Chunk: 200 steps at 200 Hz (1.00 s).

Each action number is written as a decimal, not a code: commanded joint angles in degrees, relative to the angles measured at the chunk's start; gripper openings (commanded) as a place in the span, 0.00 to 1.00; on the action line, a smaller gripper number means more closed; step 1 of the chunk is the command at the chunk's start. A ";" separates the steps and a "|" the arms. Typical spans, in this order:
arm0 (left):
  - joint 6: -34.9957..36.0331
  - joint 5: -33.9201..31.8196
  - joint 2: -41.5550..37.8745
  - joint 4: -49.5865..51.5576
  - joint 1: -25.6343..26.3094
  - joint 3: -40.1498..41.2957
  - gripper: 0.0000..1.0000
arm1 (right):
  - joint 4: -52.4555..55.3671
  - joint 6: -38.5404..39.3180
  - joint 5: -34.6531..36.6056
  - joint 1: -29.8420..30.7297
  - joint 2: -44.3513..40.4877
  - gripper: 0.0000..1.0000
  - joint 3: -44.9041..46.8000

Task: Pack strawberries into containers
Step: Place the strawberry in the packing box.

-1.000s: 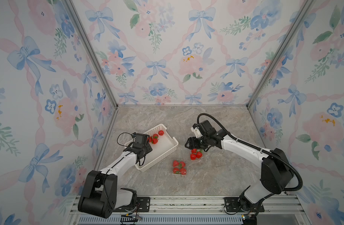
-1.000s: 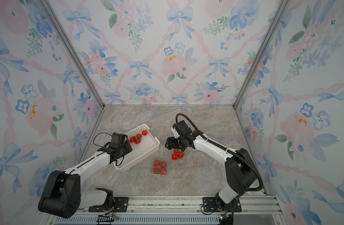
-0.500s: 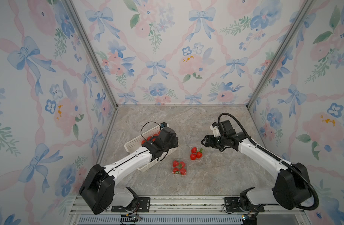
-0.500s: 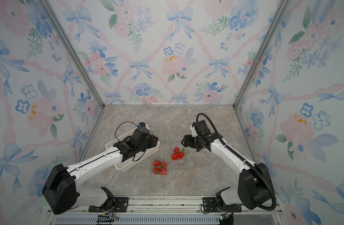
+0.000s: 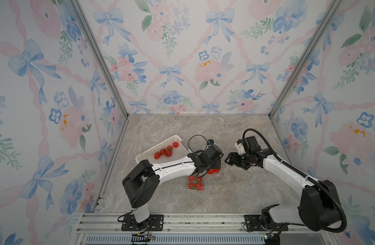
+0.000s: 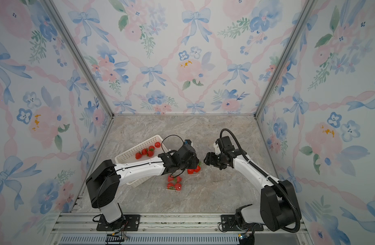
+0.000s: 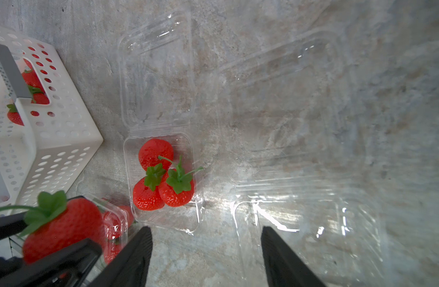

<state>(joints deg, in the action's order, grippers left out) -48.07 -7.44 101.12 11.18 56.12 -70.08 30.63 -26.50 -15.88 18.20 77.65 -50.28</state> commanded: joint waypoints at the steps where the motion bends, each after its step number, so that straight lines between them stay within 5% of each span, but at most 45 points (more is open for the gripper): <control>1: 1.38 0.86 2.16 0.87 0.46 -1.41 0.30 | 0.70 1.01 -0.82 -0.72 -1.70 0.71 1.19; 200: 1.76 3.12 9.43 1.01 3.04 -2.86 0.33 | 0.72 0.75 -0.81 -1.23 -3.72 0.72 3.24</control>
<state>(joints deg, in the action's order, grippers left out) -47.16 -4.60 109.21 11.35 59.22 -72.55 30.63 -26.30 -16.32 17.56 74.56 -47.75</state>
